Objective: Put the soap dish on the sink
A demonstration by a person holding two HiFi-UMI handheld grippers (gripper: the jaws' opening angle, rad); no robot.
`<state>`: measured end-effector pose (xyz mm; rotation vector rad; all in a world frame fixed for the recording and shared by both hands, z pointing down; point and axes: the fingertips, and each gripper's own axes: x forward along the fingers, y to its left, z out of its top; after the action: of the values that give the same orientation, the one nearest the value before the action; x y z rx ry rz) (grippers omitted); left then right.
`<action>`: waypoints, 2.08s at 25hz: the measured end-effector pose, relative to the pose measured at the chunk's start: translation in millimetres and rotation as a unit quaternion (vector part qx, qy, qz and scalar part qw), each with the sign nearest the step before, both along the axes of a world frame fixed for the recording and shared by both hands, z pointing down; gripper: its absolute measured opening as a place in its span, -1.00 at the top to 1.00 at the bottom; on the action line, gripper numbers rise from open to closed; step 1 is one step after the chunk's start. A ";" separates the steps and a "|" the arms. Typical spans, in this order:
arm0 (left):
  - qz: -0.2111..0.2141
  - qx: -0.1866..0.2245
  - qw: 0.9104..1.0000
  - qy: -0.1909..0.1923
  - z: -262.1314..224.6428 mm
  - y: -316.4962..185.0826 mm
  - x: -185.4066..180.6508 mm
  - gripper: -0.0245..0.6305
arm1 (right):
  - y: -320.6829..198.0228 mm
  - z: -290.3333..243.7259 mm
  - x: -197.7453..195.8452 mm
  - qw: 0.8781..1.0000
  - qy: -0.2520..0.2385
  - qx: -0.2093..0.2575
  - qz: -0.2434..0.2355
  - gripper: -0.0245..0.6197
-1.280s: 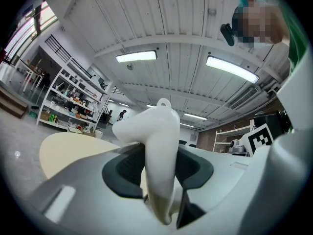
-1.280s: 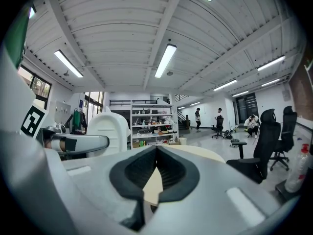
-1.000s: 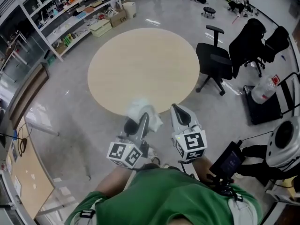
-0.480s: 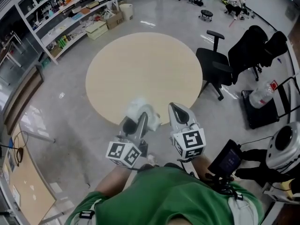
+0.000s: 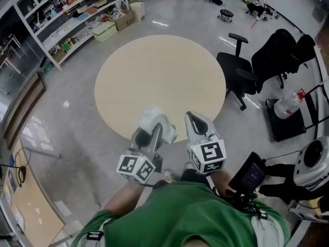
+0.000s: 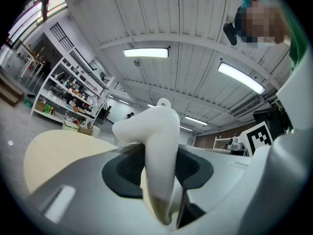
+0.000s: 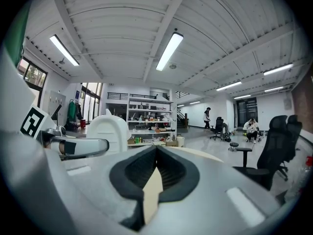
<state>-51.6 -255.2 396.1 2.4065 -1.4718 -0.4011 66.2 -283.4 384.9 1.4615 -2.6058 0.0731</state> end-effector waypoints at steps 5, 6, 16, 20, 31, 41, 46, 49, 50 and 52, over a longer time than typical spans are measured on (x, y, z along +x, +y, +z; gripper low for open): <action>-0.001 -0.005 1.000 -0.003 2.0 -13.1 -3.0 0.43 | -13.4 1.7 -3.7 1.000 -0.005 -0.002 0.000 0.91; -0.001 -0.006 1.000 -0.004 2.5 -16.6 -3.4 0.43 | -16.9 2.4 -4.1 1.000 -0.006 -0.002 -0.001 0.91; -0.014 -0.013 1.000 -0.017 1.8 -58.0 -0.9 0.43 | -61.7 -0.4 -1.2 1.000 -0.020 -0.002 -0.010 0.91; -0.021 -0.013 0.999 -0.022 3.0 -77.5 2.5 0.43 | -82.4 -0.2 2.8 1.000 -0.024 -0.001 -0.016 0.91; -0.046 -0.026 0.998 -0.031 14.2 -132.4 19.3 0.43 | -142.7 4.0 15.6 0.999 -0.034 -0.001 -0.043 0.91; -0.069 -0.062 0.995 -0.040 45.2 -167.7 25.8 0.43 | -183.3 35.4 18.1 0.996 -0.020 -0.030 -0.076 0.91; -0.074 -0.104 0.991 -0.045 76.4 -181.9 27.7 0.43 | -197.7 60.0 18.9 0.995 -0.012 -0.060 -0.082 0.91; -0.076 -0.132 0.987 -0.045 99.6 -192.1 31.8 0.43 | -208.4 81.0 23.6 0.993 -0.002 -0.082 -0.084 0.91; -0.076 -0.141 0.986 -0.045 107.8 -194.8 32.5 0.43 | -211.4 89.1 24.7 0.993 0.001 -0.089 -0.083 0.91; -0.077 -0.158 0.983 -0.046 124.2 -199.2 32.9 0.43 | -216.0 105.5 25.7 0.991 0.007 -0.104 -0.082 0.91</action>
<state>-18.7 -454.4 520.3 2.0945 -1.6284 -0.0795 92.0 -499.5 490.4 1.1725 -2.6043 0.3052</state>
